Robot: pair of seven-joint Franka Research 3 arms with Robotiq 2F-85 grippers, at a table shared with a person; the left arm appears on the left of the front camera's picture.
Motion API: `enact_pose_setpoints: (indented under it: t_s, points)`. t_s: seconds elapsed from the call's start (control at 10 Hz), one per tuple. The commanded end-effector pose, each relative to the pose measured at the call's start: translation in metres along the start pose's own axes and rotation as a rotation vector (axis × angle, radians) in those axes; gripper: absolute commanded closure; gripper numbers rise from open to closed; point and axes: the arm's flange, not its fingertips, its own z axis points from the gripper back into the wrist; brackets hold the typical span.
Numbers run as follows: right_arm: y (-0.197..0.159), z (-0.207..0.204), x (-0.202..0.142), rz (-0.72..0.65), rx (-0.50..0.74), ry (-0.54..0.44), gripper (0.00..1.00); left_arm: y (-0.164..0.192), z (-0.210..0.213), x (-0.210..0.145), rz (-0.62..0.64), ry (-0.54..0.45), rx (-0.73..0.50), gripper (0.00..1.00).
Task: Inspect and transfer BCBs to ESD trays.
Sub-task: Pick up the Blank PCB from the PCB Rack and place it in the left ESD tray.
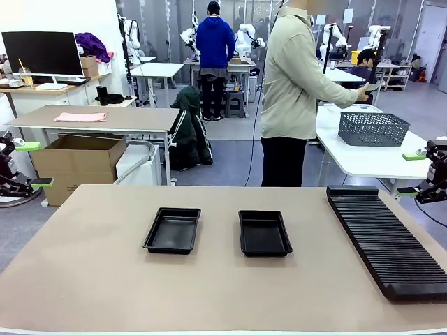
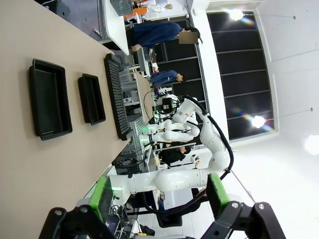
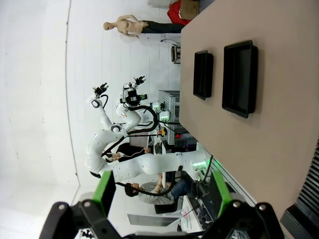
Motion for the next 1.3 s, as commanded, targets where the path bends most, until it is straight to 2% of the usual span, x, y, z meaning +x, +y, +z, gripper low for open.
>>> enact_pose_setpoints:
  t_s: [0.0, 1.2]
  points:
    - [0.0006, 0.0, -0.0001, 0.001, -0.001, 0.0, 0.0, -0.0004, 0.0002, -0.0001, 0.0, 0.0, 0.0, 0.0]
    - [0.0006, 0.0, -0.0001, 0.001, -0.001, 0.0, 0.0, -0.0004, 0.0002, -0.0001, 0.0, 0.0, 0.0, 0.0]
